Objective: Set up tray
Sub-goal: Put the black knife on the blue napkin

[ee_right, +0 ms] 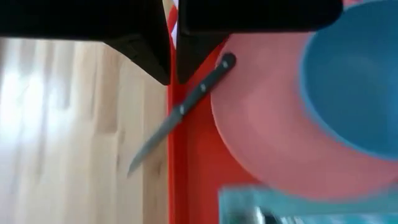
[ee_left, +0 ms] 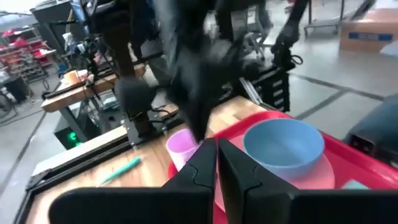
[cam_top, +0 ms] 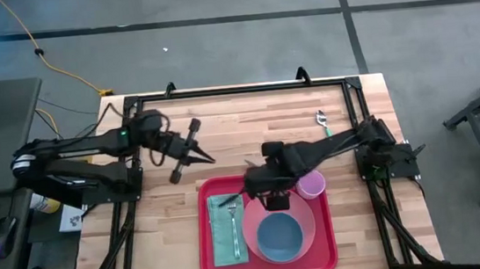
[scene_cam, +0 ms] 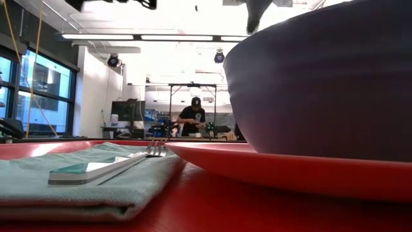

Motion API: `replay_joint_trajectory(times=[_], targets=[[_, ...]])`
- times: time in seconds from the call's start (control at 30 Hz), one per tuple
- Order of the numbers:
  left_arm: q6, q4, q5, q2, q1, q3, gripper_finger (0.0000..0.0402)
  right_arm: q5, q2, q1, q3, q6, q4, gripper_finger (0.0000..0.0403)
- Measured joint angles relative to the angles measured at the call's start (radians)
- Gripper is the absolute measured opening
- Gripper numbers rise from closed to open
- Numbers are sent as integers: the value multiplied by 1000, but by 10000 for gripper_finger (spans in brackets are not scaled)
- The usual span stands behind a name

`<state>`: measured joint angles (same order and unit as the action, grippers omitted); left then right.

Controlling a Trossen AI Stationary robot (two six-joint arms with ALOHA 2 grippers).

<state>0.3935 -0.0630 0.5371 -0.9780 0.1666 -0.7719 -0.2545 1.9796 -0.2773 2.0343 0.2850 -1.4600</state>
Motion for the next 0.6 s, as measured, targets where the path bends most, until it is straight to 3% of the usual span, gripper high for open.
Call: replay_joint_trajectory(times=[0.2,0.4,0.6], targets=[[54,170,-82,139,-90,1,46,168,-26,84,-209,49,49,31],[76,240,-164,229,-177,0,46,325,-27,149,-291,74,162,122],[81,282,-191,258,-239,0,46,346,-27,195,-311,115,263,213]])
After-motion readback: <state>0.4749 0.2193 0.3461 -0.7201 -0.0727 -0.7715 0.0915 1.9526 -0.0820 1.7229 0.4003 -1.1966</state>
